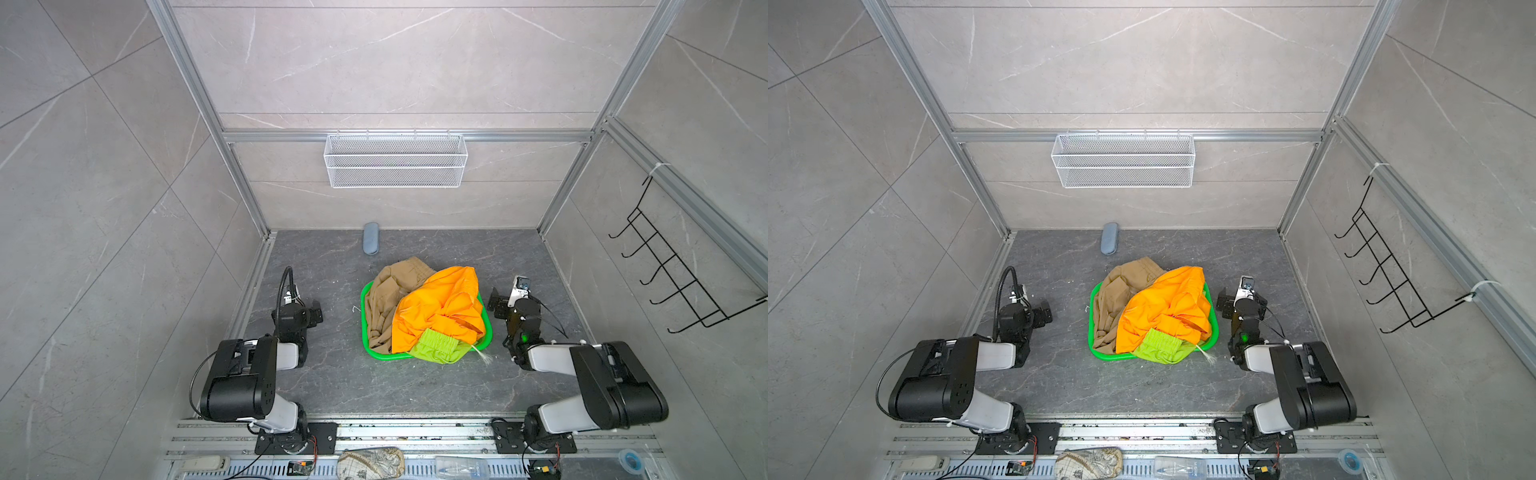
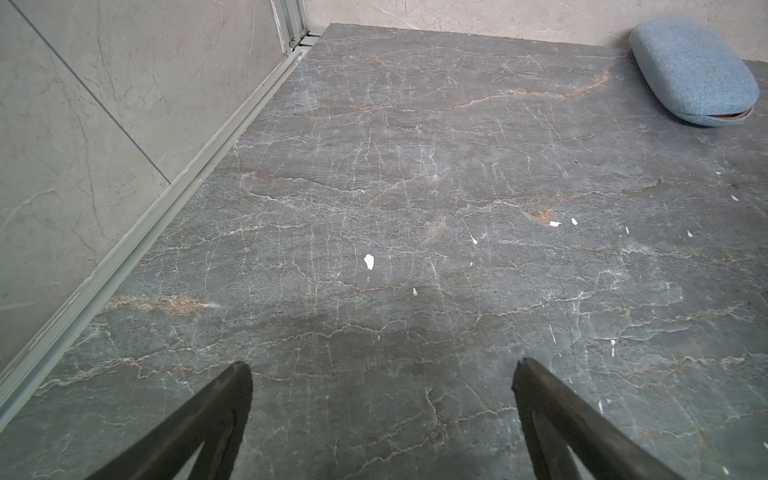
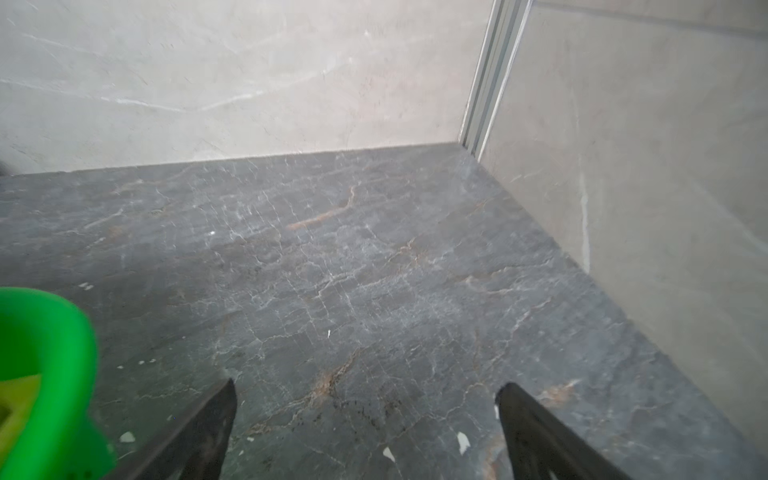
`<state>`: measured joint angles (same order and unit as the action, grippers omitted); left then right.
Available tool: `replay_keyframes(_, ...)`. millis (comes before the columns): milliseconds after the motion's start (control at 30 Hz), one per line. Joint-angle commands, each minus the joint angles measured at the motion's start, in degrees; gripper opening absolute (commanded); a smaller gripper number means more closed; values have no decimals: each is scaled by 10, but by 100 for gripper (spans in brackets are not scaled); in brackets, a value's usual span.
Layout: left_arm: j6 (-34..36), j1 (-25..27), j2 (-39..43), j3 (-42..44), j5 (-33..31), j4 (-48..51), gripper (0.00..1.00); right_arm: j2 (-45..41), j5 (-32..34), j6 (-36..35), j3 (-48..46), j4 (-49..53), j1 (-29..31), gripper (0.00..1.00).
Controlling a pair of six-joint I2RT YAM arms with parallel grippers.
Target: Fold and stack the shorts
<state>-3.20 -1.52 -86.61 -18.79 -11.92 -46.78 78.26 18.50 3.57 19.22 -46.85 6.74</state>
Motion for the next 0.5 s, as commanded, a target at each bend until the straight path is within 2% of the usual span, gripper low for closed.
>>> replay_keyframes(0,-3,3,25,-18,-35,-3,100,-105,0,89,45,111,2,100)
replay_keyframes(67,13,14,29,-14,-43,-14,100,-115,-110,130,70,106,1,99)
replay_keyframes(133,35,53,47,-31,-108,19,100,-116,-176,214,99,124,1,99)
replay_keyframes(233,31,83,117,-110,-170,221,100,-125,-268,356,117,119,-3,99)
replay_keyframes(300,0,84,144,-160,-181,318,100,-122,-340,436,132,107,-10,99)
replay_keyframes(367,-31,86,182,-194,-157,387,100,-94,-407,510,164,94,-13,99)
replay_keyframes(467,-85,88,230,-227,-45,450,100,-5,-515,681,229,53,-14,99)
